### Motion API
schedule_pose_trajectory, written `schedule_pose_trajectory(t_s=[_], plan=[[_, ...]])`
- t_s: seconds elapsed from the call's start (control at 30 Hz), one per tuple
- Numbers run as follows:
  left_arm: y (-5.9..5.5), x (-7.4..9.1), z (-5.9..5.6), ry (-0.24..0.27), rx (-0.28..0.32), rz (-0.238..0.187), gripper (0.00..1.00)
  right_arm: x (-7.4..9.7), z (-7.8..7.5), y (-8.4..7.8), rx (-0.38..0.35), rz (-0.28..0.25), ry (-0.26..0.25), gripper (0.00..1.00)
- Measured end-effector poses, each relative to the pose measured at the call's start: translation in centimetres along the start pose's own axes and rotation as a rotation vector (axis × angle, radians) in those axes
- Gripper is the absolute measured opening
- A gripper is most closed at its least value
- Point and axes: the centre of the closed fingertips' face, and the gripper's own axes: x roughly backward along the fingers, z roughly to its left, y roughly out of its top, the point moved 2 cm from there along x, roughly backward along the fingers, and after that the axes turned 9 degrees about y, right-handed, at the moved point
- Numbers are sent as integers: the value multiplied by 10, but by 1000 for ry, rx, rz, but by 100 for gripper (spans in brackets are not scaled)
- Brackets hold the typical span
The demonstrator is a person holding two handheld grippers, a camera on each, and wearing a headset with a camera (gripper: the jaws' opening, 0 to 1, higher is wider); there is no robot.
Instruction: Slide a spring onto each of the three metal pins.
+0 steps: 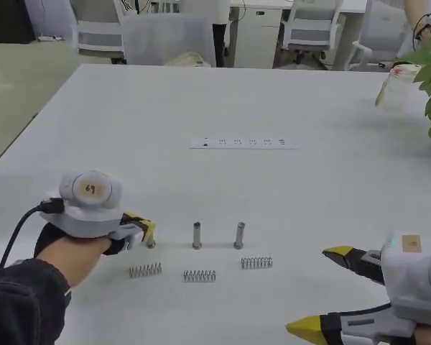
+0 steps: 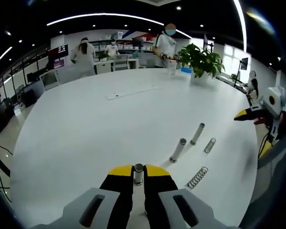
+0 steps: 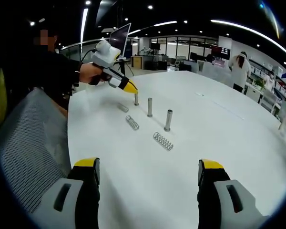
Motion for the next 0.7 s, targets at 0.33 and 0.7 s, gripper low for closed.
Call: schedule_pose_trajectory(t_s=[0.33,0.7], plan=[[-1,2,-2,-9,-11,4,0,-1,0,1,0,-2,1,84],[3,5,-5,-16,-31,-23,3,-2,0,0,0,-1,3,84]])
